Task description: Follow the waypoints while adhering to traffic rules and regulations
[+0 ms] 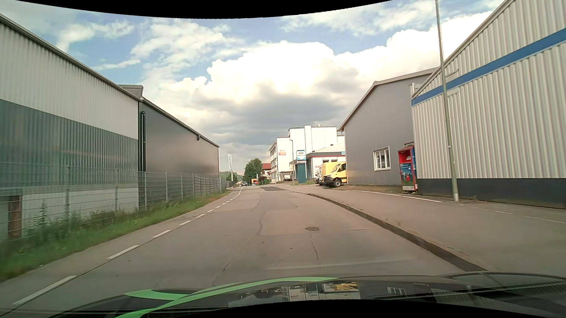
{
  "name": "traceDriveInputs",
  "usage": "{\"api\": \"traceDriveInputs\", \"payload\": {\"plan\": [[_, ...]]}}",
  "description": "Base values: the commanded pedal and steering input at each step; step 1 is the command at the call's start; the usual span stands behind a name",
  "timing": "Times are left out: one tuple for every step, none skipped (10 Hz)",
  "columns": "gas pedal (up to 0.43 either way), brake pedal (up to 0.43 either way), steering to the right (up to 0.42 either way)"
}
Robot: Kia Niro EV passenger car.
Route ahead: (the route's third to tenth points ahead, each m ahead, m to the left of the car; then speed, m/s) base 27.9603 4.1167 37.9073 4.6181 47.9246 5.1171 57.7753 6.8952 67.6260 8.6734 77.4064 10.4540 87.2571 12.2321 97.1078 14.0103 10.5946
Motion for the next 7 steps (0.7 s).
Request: {"api": "traceDriveInputs", "payload": {"plan": [[0.189, 0.000, -0.026], [0.189, 0.000, -0.027], [0.189, 0.000, -0.027], [0.189, 0.000, -0.027], [0.189, 0.000, -0.027], [0.177, 0.000, -0.027], [0.177, 0.000, -0.027]]}}
